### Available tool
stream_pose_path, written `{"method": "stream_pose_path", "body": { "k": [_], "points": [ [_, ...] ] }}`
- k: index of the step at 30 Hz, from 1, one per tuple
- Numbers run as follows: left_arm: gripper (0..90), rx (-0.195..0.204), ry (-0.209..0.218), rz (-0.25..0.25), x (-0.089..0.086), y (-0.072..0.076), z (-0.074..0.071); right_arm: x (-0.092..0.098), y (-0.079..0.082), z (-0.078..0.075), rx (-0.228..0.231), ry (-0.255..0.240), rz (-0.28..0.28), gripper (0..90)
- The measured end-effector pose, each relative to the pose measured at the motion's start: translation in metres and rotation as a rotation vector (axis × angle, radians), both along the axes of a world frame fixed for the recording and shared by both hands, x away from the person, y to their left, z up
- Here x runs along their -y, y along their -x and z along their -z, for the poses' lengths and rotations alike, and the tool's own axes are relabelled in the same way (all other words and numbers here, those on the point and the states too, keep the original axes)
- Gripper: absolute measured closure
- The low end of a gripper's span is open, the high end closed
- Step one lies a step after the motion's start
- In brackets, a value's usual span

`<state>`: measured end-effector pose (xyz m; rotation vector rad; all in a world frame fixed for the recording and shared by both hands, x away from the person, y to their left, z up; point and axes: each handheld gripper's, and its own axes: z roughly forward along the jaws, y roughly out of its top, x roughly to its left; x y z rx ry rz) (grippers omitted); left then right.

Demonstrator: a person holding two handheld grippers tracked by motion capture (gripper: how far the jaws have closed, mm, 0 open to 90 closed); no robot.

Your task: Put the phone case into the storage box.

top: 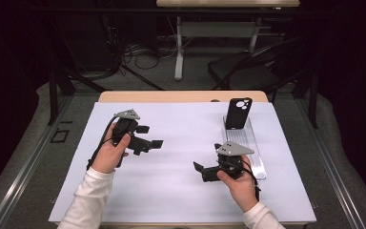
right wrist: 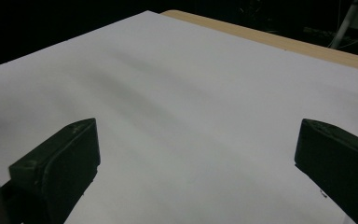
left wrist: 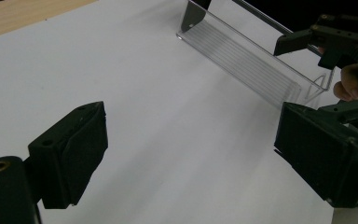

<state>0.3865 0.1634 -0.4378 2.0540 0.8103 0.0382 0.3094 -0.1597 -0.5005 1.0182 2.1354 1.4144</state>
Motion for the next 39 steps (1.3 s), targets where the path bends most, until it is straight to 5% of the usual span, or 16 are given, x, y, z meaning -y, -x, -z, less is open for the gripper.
{"method": "stream_pose_path", "body": {
  "k": [39],
  "points": [
    [9.4, 0.006, 0.005, 0.006, 0.001, 0.000, 0.002, -0.010, 0.010, 0.034, -0.009, 0.010, -0.072, 0.0]
  ]
}}
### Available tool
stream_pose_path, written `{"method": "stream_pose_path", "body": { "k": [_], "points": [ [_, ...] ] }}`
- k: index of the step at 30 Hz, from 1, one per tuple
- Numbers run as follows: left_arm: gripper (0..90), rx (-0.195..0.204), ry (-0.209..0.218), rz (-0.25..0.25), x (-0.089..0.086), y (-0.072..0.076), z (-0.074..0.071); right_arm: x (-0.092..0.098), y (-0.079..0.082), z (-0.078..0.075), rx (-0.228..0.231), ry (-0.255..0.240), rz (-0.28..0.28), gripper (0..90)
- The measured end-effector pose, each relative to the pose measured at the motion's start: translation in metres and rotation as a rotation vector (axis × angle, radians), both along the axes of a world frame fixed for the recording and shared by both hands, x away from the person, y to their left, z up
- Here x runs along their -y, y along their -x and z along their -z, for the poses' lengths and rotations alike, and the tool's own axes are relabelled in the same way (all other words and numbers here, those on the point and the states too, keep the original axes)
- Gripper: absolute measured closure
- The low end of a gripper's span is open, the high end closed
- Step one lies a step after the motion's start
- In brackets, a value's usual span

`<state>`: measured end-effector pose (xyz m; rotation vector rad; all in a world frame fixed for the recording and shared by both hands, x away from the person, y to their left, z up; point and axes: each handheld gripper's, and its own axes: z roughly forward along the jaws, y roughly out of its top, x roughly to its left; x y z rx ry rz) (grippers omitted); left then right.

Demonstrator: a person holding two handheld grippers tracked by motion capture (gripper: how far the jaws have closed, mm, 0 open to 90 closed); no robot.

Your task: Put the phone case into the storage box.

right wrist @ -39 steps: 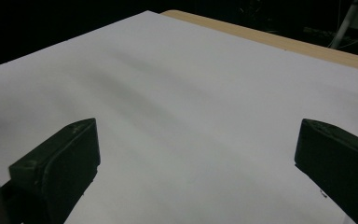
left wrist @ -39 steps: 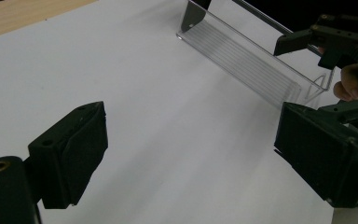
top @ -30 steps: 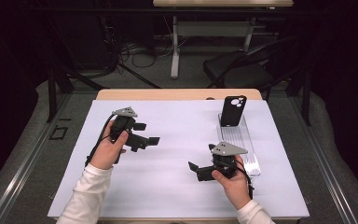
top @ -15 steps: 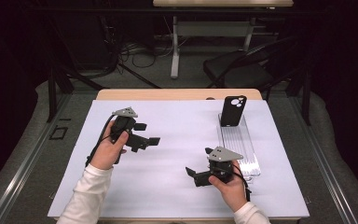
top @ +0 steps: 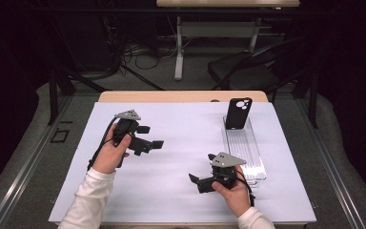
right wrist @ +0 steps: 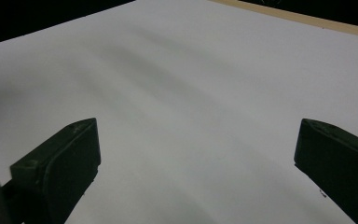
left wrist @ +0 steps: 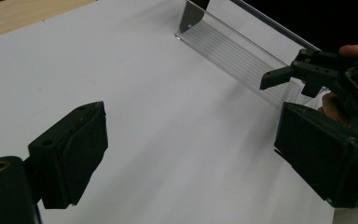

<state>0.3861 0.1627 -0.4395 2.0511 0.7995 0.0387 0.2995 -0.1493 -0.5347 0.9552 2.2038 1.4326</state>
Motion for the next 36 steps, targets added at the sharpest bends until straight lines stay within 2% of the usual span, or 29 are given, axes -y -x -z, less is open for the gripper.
{"method": "stream_pose_path", "body": {
  "k": [36],
  "points": [
    [9.4, -0.002, 0.001, -0.003, -0.0021, -0.0020, 0.0019, 0.0008, -0.0005, 0.0046, -0.009, 0.000, -0.018, 1.0]
  ]
}}
